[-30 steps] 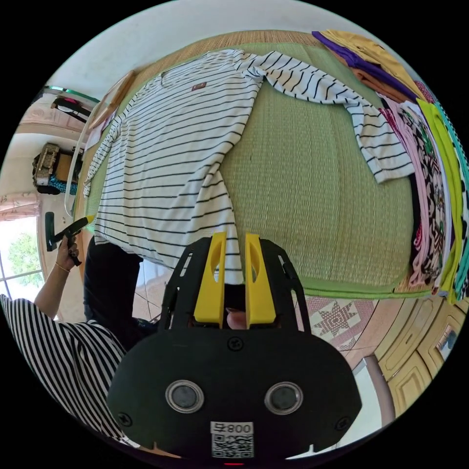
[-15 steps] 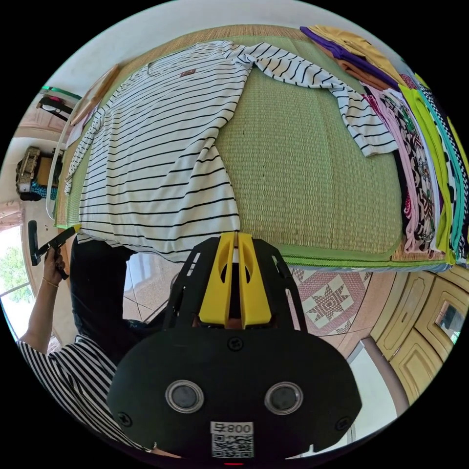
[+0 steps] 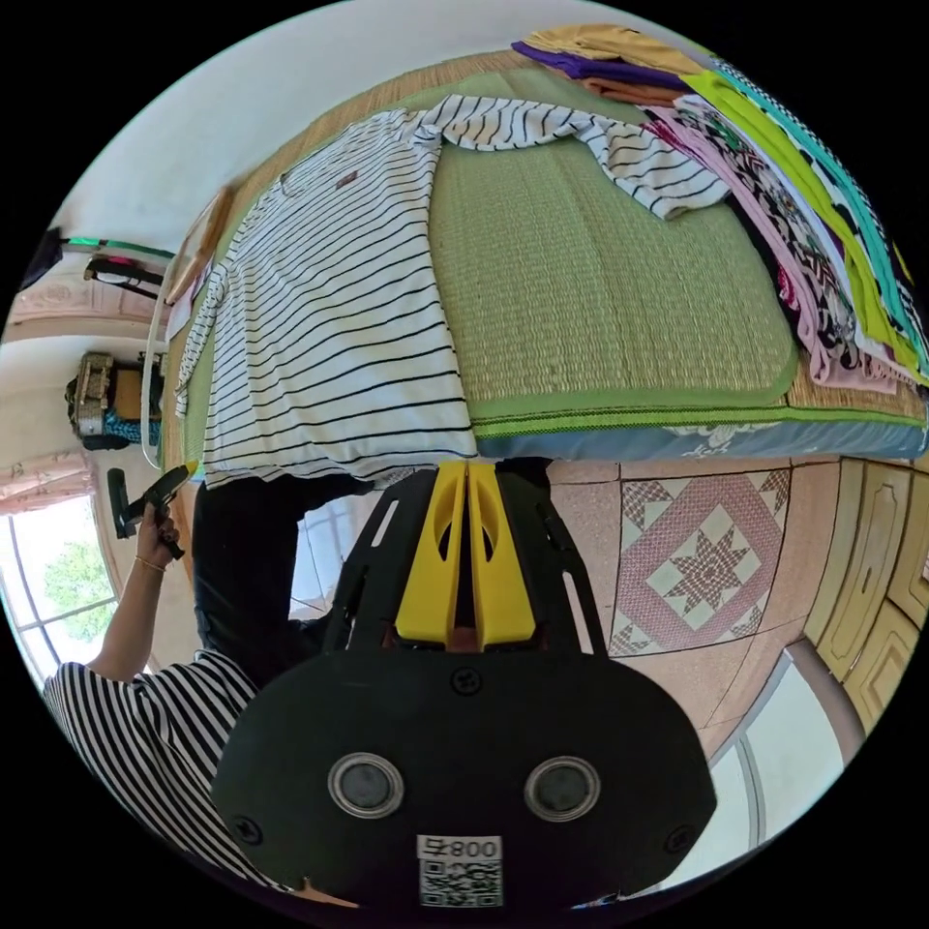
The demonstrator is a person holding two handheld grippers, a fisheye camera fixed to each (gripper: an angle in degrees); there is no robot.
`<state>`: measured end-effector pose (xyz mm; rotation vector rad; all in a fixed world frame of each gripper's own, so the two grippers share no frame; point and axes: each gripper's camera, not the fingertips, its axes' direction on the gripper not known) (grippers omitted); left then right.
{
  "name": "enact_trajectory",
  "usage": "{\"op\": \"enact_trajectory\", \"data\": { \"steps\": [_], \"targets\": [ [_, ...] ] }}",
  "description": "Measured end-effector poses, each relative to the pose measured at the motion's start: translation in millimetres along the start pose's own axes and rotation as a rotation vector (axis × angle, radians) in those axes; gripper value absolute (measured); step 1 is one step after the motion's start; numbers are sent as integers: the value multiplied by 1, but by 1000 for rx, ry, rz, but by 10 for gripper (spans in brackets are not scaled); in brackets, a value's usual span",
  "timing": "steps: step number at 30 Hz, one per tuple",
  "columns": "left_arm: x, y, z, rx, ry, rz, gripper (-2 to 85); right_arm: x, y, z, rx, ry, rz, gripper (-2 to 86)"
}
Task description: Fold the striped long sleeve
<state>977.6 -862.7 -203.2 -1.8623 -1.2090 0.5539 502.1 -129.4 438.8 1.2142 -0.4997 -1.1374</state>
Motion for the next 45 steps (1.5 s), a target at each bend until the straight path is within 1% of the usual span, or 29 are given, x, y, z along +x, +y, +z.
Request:
{"op": "enact_trajectory", "data": {
  "steps": [3, 7, 10, 12, 15, 17, 20, 23, 26, 29, 30, 31, 34, 37, 39, 41, 45],
  "targets": [
    [12, -4, -5, -12, -5, 26, 14, 3, -2, -12, 48, -45, 23, -4],
    [26, -12, -1, -100, -88, 40, 8, -28, -13, -18, 64, -33, -54, -4],
    [32, -14, -14, -94, -96, 43, 3, -54, -27, -8, 45, -28, -104, -4],
    [37, -12, -27, -84, -143, 53, 2, -69, -35, 0, 37, -11, -130, -4],
    [37, -9, -47, -82, -172, 42, 1, -89, -47, 19, 5, 21, -165, -4],
    [33, -7, -59, -77, -182, 6, 1, -103, -52, 38, -37, 108, -196, -4],
    [37, -5, -85, -27, -146, -23, 1, -115, -48, 47, -32, 168, -239, -4],
    [69, -21, -104, 16, -70, 52, 1, -124, -42, 50, -17, 194, -270, -3],
    [114, -50, -105, 0, -71, 155, 2, -128, -42, 52, -23, 196, -274, -1],
    [145, -75, -95, -70, -139, 214, 2, -126, -47, 50, -58, 156, -268, 0],
    [148, -79, -92, -104, -203, 220, 2, -124, -48, 49, -60, 143, -257, 0],
    [150, -78, -94, -120, -244, 253, 2, -121, -48, 43, -41, 138, -236, 0],
    [149, -75, -120, -106, -243, 230, 1, -120, -53, 22, 45, 132, -215, 0],
    [157, -81, -144, -105, -242, 200, 1, -127, -79, 10, 97, 111, -221, 0],
    [172, -90, -160, -71, -217, 215, 1, -135, -101, 9, 117, 103, -234, 0],
    [189, -105, -173, -52, -177, 242, 1, -148, -132, 10, 137, 133, -258, 0],
    [222, -149, -184, -58, -196, 275, 1, -159, -173, 32, 107, 204, -278, 0]
  ]
}}
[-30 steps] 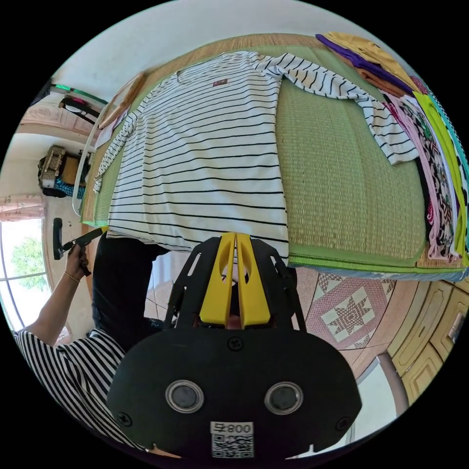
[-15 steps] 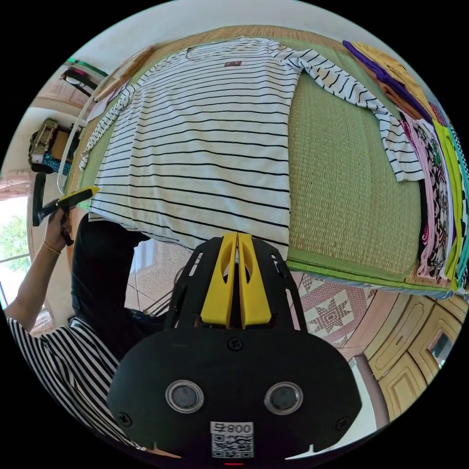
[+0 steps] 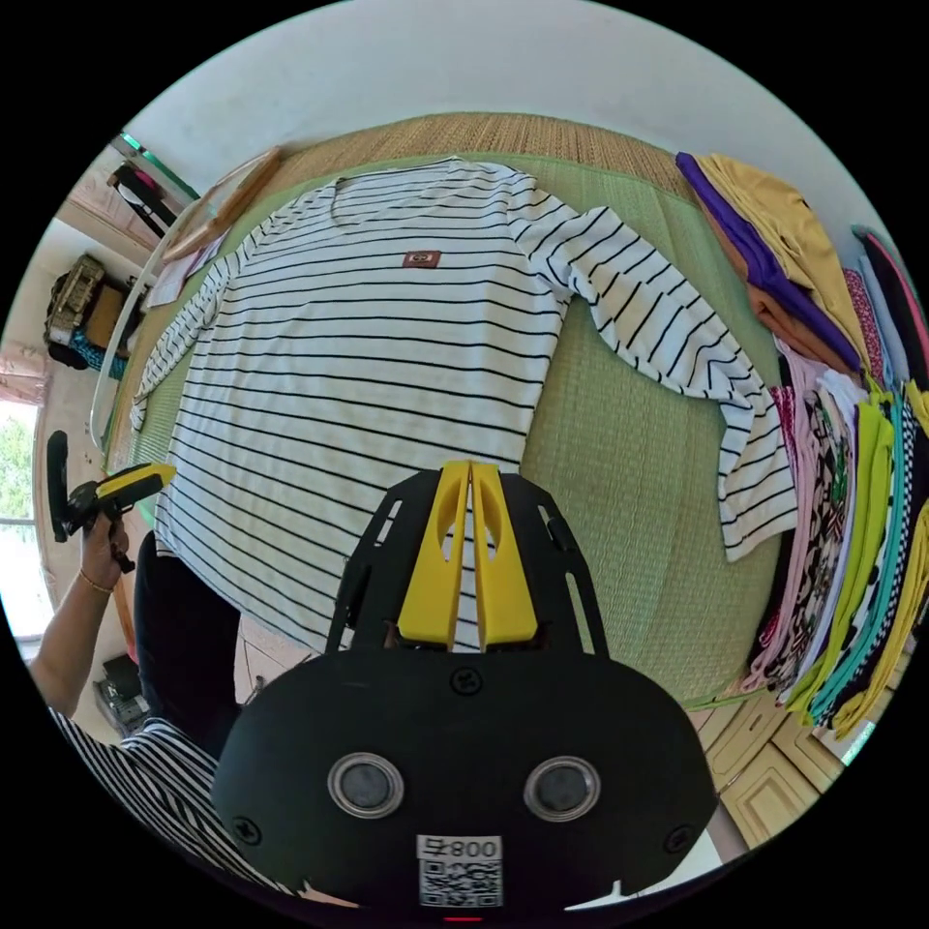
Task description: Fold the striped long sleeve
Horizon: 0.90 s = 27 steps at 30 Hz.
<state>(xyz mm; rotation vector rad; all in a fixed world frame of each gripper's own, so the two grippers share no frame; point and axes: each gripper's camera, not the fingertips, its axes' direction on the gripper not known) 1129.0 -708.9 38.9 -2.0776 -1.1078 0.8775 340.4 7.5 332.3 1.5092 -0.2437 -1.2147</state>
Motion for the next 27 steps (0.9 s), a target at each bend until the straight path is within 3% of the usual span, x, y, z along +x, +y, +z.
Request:
{"op": "enact_trajectory", "data": {
  "steps": [3, 18, 27],
  "targets": [
    [2, -24, -3, -51, -43, 10, 1, 6, -8, 31, -62, 99, 8, 1],
    [32, -68, -133, 34, 100, 25, 2, 50, 93, 40, 135, -45, 196, 3],
    [122, -141, -187, 38, 222, 165, 2, 186, 231, 24, 304, -55, 631, 44]
  ]
}}
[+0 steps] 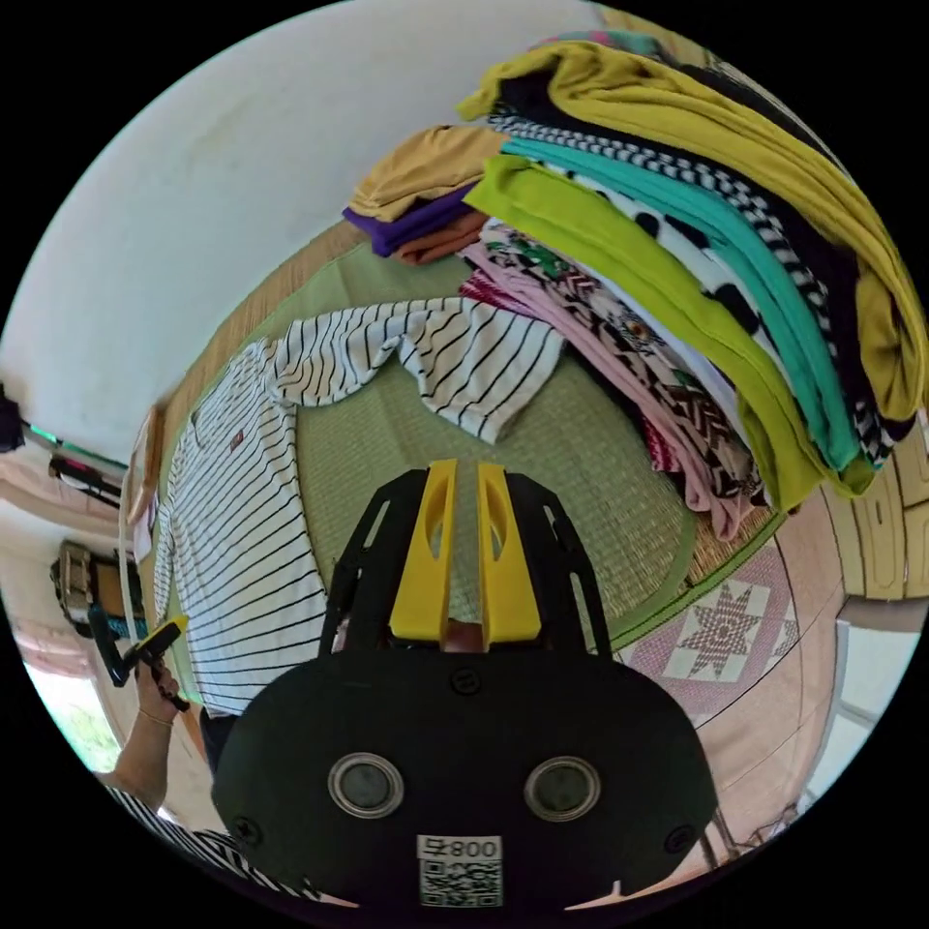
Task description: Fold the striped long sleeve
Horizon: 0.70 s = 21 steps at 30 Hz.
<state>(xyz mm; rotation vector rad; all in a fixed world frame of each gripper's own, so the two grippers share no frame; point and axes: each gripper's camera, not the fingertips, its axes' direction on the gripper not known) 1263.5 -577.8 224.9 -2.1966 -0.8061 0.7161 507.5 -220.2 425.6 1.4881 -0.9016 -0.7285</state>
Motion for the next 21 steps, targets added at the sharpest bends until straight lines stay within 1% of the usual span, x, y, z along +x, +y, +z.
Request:
{"op": "enact_trajectory", "data": {
  "steps": [2, 7, 12, 14, 18, 21],
  "targets": [
    [24, -22, 1, -20, 14, 39, 2, 31, 3, -1, 24, -27, 62, 61],
    [102, -83, 4, -67, 45, 157, 2, 54, 4, 14, 45, -38, 103, 73],
    [162, -128, 3, -108, 77, 233, 2, 69, 3, 43, 18, -69, 138, 75],
    [181, -140, 3, -126, 89, 249, 2, 74, 7, 52, 21, -45, 152, 59],
    [219, -168, 0, -162, 115, 276, 2, 88, 14, 57, 29, -62, 180, 31],
    [250, -194, -6, -166, 148, 303, 4, 101, 24, 58, 52, -122, 200, 14]
  ]
}}
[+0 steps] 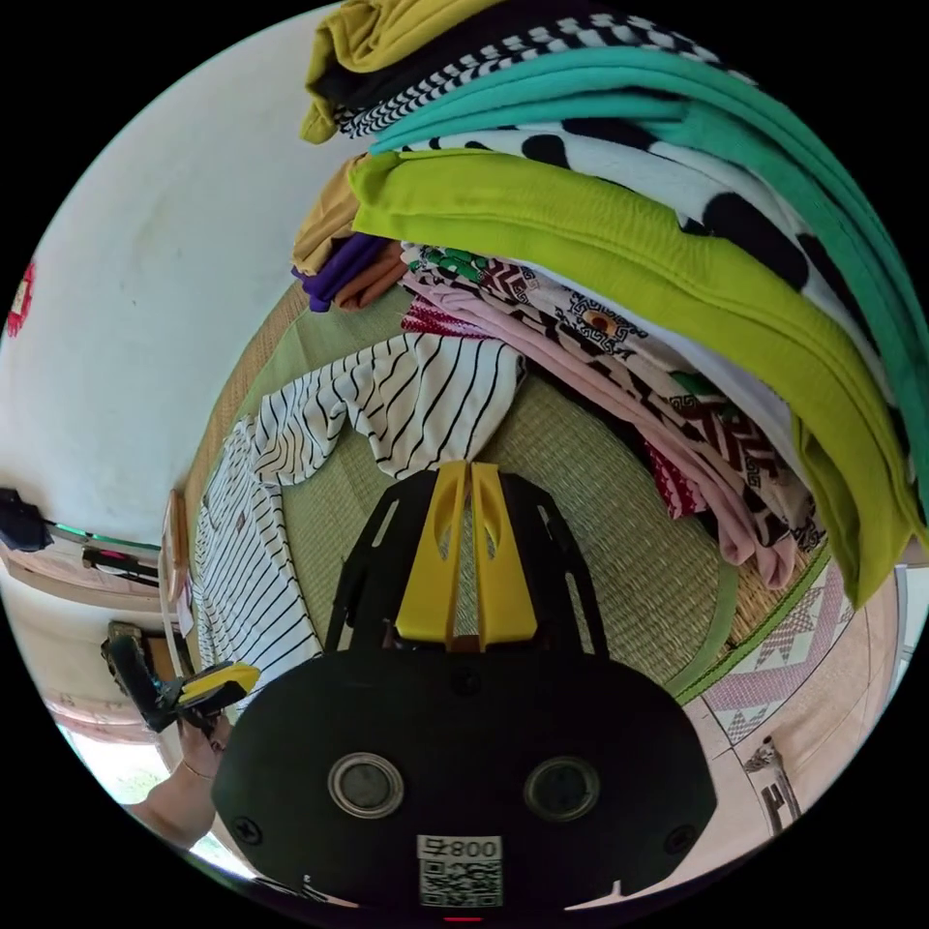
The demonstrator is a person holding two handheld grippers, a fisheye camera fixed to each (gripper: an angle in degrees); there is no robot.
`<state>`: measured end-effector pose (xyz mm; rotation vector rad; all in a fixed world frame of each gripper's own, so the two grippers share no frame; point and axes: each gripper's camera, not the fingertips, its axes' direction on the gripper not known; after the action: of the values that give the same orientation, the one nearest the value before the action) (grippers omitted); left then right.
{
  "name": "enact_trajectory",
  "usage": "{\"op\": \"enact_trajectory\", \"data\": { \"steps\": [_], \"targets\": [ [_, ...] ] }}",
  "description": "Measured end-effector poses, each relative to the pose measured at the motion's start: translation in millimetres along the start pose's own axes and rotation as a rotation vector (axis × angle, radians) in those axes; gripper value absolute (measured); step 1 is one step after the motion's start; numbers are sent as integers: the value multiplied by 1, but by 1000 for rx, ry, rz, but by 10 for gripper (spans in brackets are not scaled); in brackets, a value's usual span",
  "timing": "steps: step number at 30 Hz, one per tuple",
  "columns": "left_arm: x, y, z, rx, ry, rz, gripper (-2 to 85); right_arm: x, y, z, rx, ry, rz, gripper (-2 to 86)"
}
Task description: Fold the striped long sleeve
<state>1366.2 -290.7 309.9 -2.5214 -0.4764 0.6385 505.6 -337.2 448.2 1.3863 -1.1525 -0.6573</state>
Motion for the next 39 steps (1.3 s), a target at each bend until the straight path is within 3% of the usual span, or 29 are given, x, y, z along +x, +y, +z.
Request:
{"op": "enact_trajectory", "data": {
  "steps": [8, 13, 21, 29, 34, 39],
  "targets": [
    [111, -140, 6, -37, 2, 287, 29, 28, 29, 3, 57, -90, 39, 4],
    [181, -235, 55, -113, -72, 393, 53, 35, 32, 3, 73, -93, 14, 3],
    [234, -299, 131, -219, -288, 486, 63, 38, 30, 1, 91, -87, -11, 3],
    [210, -293, 145, -233, -330, 501, 19, 47, 15, -6, 89, -135, 1, 2],
    [155, -275, 97, -97, -171, 396, 11, 46, -4, -30, 111, -186, 1, 2],
    [83, -259, 17, 83, 32, 278, 10, -8, -39, -92, 208, -267, -128, 2]
  ]
}}
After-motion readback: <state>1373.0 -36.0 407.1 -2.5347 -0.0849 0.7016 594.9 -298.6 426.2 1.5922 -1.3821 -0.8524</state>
